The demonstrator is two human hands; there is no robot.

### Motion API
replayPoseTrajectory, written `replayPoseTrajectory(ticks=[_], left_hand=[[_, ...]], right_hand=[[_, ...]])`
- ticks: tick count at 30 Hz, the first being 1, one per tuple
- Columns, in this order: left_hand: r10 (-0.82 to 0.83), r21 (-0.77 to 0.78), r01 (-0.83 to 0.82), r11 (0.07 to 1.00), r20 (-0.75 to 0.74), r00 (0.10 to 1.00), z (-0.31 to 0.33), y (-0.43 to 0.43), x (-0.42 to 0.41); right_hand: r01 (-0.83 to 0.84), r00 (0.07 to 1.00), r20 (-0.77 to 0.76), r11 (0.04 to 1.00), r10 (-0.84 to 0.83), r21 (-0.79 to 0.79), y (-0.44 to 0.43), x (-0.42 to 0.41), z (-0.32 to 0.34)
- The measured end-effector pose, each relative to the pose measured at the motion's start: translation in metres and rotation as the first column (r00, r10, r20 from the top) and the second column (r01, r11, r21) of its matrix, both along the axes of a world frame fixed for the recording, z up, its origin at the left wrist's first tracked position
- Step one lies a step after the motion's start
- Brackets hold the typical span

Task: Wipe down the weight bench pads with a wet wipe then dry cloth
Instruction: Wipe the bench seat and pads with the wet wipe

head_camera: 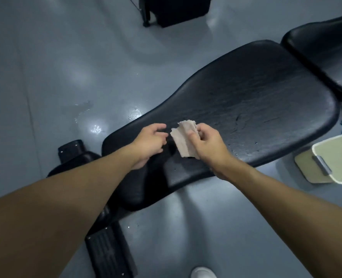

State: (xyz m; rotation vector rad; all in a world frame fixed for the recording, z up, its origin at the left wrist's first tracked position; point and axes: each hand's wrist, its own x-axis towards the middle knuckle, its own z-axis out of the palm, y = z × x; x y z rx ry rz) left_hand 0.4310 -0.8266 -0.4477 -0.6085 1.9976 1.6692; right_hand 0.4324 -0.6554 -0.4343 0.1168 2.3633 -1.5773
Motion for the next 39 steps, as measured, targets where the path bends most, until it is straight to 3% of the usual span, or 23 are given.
replayPoseTrajectory(ticks=[1, 3, 7, 11, 15, 19, 23, 25, 27, 29, 31, 34, 37, 39], left_hand=[[0.102, 0.158, -0.115, 0.981, 0.089, 0.991, 0.003, -0.015, 0.009], [0.142, 0.370, -0.227, 0.901, 0.242, 0.960, 0.014, -0.055, 0.035], [0.095, 0.401, -0.168, 0.901, 0.195, 0.976, 0.020, -0.134, 0.095], [0.186, 0.381, -0.239, 0.893, 0.172, 0.967, -0.008, -0.207, 0.143], [0.410, 0.434, -0.410, 0.802, 0.098, 0.907, -0.050, -0.263, 0.166], [0.460, 0.357, -0.415, 0.837, -0.049, 0.886, -0.091, -0.291, 0.183], [0.458, 0.341, -0.381, 0.859, -0.180, 0.870, -0.115, -0.303, 0.190], [0.352, 0.158, -0.318, 0.935, -0.283, 0.892, -0.125, -0.308, 0.190], [0.153, -0.163, -0.239, 0.957, -0.416, 0.897, -0.136, -0.310, 0.188], [-0.125, -0.492, -0.160, 0.856, -0.496, 0.859, -0.144, -0.309, 0.186], [-0.394, -0.709, -0.071, 0.701, -0.469, 0.791, -0.152, -0.308, 0.185], [-0.521, -0.790, -0.018, 0.612, -0.421, 0.742, -0.159, -0.303, 0.181], [-0.500, -0.748, -0.044, 0.662, -0.485, 0.718, -0.156, -0.312, 0.183], [-0.448, -0.729, -0.064, 0.682, -0.485, 0.751, -0.154, -0.327, 0.190]], right_hand=[[0.024, 0.998, 0.068, 0.996, -0.018, -0.086, -0.015, 0.006, 0.003], [0.021, 0.981, 0.193, 0.973, 0.024, -0.231, -0.050, 0.024, 0.008], [-0.048, 0.929, 0.321, 0.921, 0.183, -0.387, -0.128, 0.070, 0.004], [-0.165, 0.885, 0.358, 0.919, 0.298, -0.357, -0.205, 0.104, -0.021], [-0.242, 0.879, 0.326, 0.915, 0.348, -0.324, -0.246, 0.104, -0.060], [-0.315, 0.915, 0.180, 0.919, 0.360, -0.236, -0.269, 0.103, -0.092], [-0.448, 0.889, 0.041, 0.886, 0.456, -0.119, -0.277, 0.101, -0.106], [-0.481, 0.875, -0.025, 0.875, 0.483, 0.056, -0.279, 0.098, -0.105], [-0.442, 0.849, -0.134, 0.826, 0.511, 0.351, -0.278, 0.094, -0.105], [-0.340, 0.813, -0.225, 0.751, 0.537, 0.566, -0.276, 0.092, -0.109], [-0.283, 0.813, -0.269, 0.754, 0.517, 0.593, -0.277, 0.093, -0.117], [-0.175, 0.779, -0.443, 0.833, 0.443, 0.525, -0.284, 0.100, -0.123], [-0.348, 0.584, -0.560, 0.805, 0.588, 0.481, -0.294, 0.120, -0.113], [-0.324, 0.539, -0.633, 0.830, 0.556, 0.454, -0.296, 0.127, -0.105]])
